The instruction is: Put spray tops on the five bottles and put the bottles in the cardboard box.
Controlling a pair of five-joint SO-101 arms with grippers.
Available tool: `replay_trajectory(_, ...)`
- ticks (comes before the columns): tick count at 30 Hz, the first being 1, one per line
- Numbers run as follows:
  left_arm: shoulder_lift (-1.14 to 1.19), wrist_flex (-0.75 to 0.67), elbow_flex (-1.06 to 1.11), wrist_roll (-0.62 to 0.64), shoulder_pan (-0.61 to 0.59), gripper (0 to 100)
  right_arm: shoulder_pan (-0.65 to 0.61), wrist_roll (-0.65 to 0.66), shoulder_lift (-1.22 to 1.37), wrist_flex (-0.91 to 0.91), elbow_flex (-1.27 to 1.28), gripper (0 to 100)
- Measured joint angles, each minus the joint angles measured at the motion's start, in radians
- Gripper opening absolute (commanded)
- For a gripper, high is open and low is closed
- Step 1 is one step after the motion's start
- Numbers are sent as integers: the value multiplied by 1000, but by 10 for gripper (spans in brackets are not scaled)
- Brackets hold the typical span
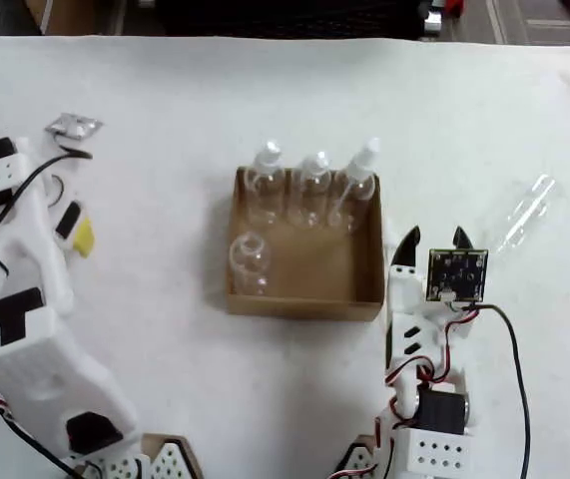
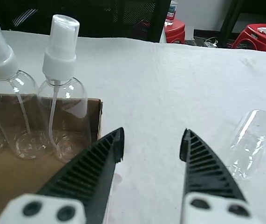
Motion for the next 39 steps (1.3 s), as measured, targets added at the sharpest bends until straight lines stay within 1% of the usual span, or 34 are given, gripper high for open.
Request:
replay_trajectory(2, 0, -3, 0, 29, -11, 172, 0, 0, 0, 0, 0, 176)
replay_trajectory(12, 0, -5, 26, 84, -32, 169, 0, 0, 0, 0, 0, 176)
replay_trajectory(19, 0, -12, 106, 221, -32, 133, 0, 0, 0, 0, 0, 176)
replay_trajectory(21, 0, -69, 114, 244, -31, 133, 0, 0, 0, 0, 0, 176)
replay_trajectory(24, 0, -118, 124, 278, -31, 133, 0, 0, 0, 0, 0, 176)
replay_trajectory(28, 0, -127, 143, 313, -32, 132, 0, 0, 0, 0, 0, 176)
replay_trajectory(35, 0, -137, 146, 321, -31, 132, 0, 0, 0, 0, 0, 176)
replay_trajectory(39, 20, -176, 147, 371, -31, 132, 0, 0, 0, 0, 0, 176)
